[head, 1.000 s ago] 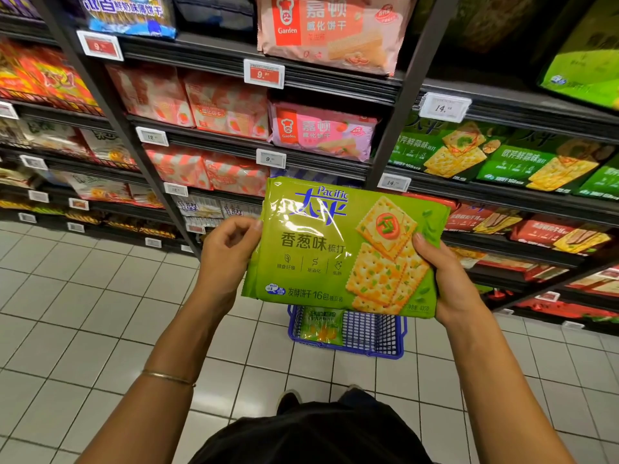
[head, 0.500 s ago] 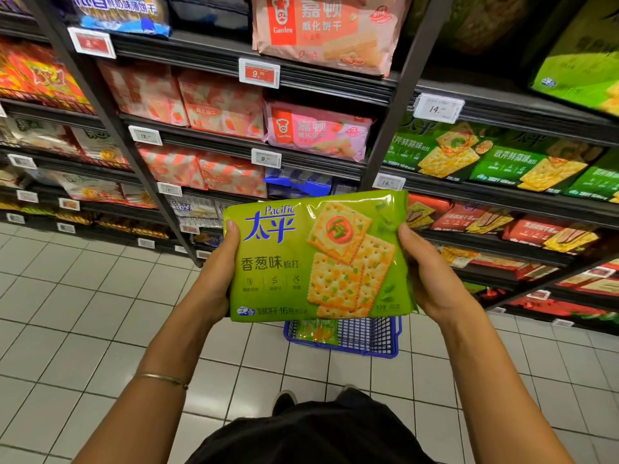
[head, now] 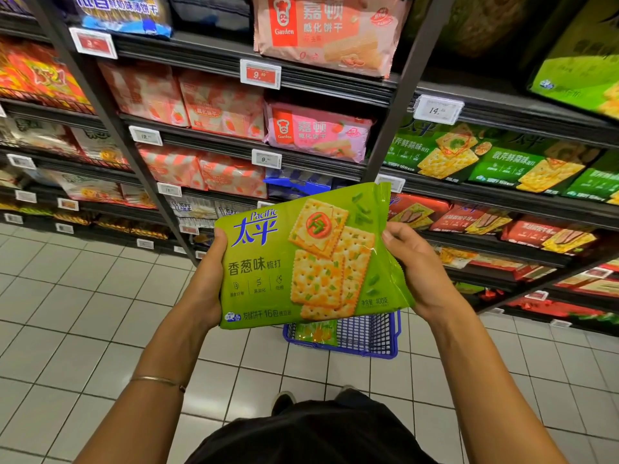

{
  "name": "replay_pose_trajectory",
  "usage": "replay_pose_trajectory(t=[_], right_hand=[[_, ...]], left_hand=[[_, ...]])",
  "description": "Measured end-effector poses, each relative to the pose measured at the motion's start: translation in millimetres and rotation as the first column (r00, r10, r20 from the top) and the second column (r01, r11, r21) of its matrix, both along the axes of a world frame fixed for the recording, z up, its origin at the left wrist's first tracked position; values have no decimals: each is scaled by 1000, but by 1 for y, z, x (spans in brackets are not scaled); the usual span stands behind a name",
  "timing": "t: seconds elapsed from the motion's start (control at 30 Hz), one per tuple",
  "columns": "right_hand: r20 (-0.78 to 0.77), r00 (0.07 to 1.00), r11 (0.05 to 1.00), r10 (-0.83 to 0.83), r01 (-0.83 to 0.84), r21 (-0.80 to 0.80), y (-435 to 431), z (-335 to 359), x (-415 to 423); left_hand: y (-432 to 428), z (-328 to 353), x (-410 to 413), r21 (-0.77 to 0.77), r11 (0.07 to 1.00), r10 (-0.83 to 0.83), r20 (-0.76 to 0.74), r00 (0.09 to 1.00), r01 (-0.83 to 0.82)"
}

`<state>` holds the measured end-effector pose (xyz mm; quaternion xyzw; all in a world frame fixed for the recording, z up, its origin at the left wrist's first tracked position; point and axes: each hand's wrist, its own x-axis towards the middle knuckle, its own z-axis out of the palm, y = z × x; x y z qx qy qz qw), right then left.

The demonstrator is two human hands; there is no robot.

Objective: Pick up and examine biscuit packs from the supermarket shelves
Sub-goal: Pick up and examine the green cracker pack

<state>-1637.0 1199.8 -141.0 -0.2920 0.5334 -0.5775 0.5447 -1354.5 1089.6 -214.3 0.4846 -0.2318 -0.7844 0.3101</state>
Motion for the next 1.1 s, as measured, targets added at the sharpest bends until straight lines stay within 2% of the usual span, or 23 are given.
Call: replay_pose_trajectory(t=[0.47, 0.63, 0.73, 0.83, 0.97, 1.1], right_hand=[[-6, 999, 999, -37, 37, -3, 2, -4, -2], [-63, 996, 996, -69, 73, 53, 1, -9, -2], [-64, 991, 988, -116, 122, 98, 1, -13, -7], [-60, 980, 973, -189, 195, 127, 0, -15, -12], [-40, 970, 957, -240, 243, 161, 2, -18, -15], [-18, 961, 943, -276, 275, 186, 6, -22, -18]], left_hand=[[2, 21, -5, -108, 994, 35, 70, 997, -27], [5, 32, -2, -188, 974, 146, 108, 983, -124], [5, 35, 1, -265, 956, 173, 173, 969, -124], [6, 38, 5, -285, 945, 208, 151, 967, -159], [6, 37, 9, -417, 908, 173, 299, 938, -35], [7, 38, 11, -467, 884, 118, 262, 958, 19]])
